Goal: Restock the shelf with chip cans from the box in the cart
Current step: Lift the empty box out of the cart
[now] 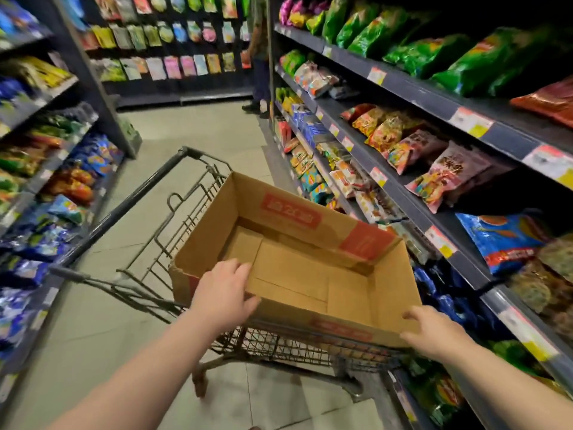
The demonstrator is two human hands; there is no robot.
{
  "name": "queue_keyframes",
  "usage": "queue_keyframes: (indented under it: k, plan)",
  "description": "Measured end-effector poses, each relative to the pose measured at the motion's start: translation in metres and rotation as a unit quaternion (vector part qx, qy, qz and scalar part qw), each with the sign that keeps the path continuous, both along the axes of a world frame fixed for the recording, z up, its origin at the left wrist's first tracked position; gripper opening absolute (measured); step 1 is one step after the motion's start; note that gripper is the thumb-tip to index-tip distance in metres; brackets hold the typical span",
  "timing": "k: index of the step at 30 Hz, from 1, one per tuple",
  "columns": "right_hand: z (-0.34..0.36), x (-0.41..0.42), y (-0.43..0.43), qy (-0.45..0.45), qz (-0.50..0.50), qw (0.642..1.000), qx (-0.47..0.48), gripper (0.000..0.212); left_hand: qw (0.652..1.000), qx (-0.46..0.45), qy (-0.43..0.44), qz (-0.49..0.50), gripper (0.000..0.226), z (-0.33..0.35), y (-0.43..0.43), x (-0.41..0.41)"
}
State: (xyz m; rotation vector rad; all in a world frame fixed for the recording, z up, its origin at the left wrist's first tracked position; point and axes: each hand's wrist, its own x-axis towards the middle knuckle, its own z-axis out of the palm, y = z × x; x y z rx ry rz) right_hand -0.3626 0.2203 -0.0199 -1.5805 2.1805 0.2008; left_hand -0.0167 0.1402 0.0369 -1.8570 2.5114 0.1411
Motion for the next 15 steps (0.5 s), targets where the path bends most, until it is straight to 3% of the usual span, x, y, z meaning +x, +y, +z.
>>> queue_keyframes:
  k: [15]
  plan:
    - [-0.027, 0.015, -0.069, -0.007, -0.174, 0.984, 0.028, 0.054, 0.993, 0.049, 0.073, 0.08, 0.095, -0.01, -0.186, 0.062]
